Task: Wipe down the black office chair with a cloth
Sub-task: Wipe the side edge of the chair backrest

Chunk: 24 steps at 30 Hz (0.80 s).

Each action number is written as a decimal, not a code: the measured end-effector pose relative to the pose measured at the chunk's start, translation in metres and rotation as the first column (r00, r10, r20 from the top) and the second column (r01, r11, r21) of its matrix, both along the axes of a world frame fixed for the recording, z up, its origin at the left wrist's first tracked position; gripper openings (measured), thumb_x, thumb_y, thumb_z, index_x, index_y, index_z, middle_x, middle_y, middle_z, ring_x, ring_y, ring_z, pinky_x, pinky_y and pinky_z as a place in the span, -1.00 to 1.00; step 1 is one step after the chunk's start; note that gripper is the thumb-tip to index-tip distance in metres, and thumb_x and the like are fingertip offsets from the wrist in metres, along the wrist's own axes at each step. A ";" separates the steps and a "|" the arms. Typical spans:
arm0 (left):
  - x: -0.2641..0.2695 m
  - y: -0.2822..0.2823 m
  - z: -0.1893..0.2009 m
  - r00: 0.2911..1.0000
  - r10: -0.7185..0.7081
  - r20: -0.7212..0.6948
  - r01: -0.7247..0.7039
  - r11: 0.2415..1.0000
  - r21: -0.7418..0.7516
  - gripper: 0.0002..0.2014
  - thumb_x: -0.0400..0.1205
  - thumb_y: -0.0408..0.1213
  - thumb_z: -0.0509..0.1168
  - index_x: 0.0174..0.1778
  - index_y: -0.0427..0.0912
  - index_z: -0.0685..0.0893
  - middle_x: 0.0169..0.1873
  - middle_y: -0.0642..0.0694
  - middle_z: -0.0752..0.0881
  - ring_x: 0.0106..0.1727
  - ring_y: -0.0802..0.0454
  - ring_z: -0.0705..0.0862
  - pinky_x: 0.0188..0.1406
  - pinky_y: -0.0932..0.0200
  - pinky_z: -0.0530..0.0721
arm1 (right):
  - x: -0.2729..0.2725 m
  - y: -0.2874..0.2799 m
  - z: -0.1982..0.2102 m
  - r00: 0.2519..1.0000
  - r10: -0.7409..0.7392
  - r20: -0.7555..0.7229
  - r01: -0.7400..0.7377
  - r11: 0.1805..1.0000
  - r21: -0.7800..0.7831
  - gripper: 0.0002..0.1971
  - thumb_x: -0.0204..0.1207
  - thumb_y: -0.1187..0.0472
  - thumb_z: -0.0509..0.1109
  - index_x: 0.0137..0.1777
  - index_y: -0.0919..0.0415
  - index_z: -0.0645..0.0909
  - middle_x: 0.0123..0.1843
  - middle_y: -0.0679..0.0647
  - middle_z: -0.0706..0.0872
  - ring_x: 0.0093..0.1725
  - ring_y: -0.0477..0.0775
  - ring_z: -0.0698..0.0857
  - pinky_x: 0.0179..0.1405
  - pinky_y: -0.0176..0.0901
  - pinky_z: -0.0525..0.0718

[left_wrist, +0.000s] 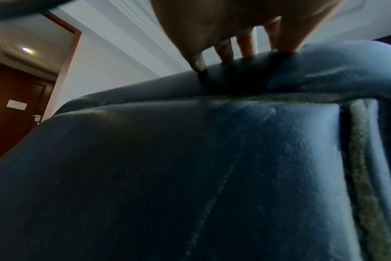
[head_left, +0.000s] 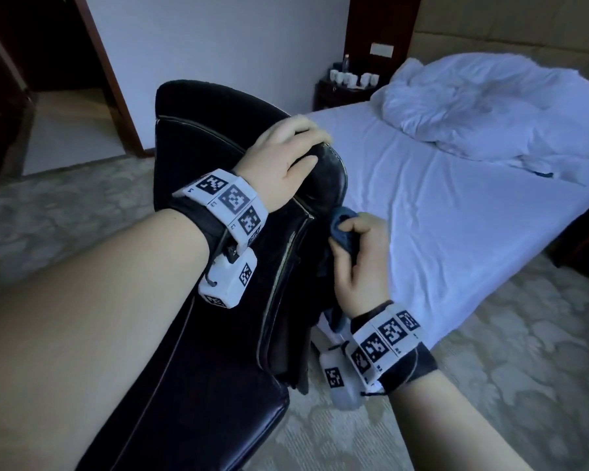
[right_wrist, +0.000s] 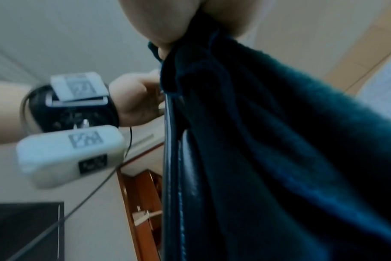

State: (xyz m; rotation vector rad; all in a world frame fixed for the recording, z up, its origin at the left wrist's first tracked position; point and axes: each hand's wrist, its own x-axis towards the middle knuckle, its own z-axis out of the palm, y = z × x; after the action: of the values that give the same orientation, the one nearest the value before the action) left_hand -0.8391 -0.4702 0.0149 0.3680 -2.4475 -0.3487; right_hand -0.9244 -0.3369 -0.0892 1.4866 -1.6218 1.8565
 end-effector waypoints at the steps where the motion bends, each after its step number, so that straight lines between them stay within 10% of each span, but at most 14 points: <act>1: 0.000 0.002 0.001 1.000 0.000 0.009 0.000 1.000 -0.003 -0.62 0.59 -0.25 0.09 0.31 -0.12 0.59 0.31 -0.05 0.50 0.40 -0.06 0.41 0.46 0.22 0.22 | 0.000 0.002 0.002 1.000 0.005 -0.026 -0.004 1.000 0.015 -0.85 0.48 0.32 0.17 0.02 0.15 0.39 -0.01 0.01 0.41 0.01 -0.30 0.38 0.19 -0.56 0.31; 11: 0.009 0.021 0.017 0.991 0.068 0.112 -0.072 0.997 0.031 -0.62 0.64 -0.35 0.23 0.40 -0.17 0.50 0.43 -0.09 0.43 0.51 -0.09 0.30 0.47 0.27 0.09 | -0.027 0.007 0.086 0.993 0.114 0.038 -0.119 0.964 0.237 -0.87 0.45 0.34 0.30 -0.02 0.30 0.56 -0.04 0.08 0.53 -0.03 -0.17 0.48 0.07 -0.64 0.36; 18: 0.027 0.045 0.027 0.983 0.009 0.182 -0.033 0.991 0.130 -0.55 0.61 -0.29 0.25 0.45 -0.18 0.46 0.43 -0.18 0.44 0.48 -0.11 0.39 0.53 0.05 0.26 | -0.009 0.062 0.083 0.971 0.217 -0.100 -0.174 0.930 0.324 -0.88 0.50 0.33 0.29 -0.01 0.35 0.55 -0.01 0.05 0.45 0.06 -0.52 0.39 0.15 -0.63 0.31; 24: 0.049 0.062 0.039 0.982 -0.091 0.168 0.056 0.978 0.202 -0.52 0.57 -0.43 0.33 0.44 -0.22 0.47 0.38 -0.15 0.48 0.39 0.14 0.39 0.37 0.58 0.17 | 0.019 0.071 0.095 0.953 0.288 -0.094 -0.236 0.900 0.366 -0.86 0.51 0.30 0.28 -0.03 0.39 0.56 -0.03 -0.05 0.42 0.04 -0.50 0.41 0.11 -0.64 0.34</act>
State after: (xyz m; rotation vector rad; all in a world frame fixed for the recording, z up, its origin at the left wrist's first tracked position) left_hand -0.7897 -0.4081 0.0544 0.4073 -2.6126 -0.6170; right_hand -0.9053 -0.2655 0.0059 2.0320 -1.8276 1.5869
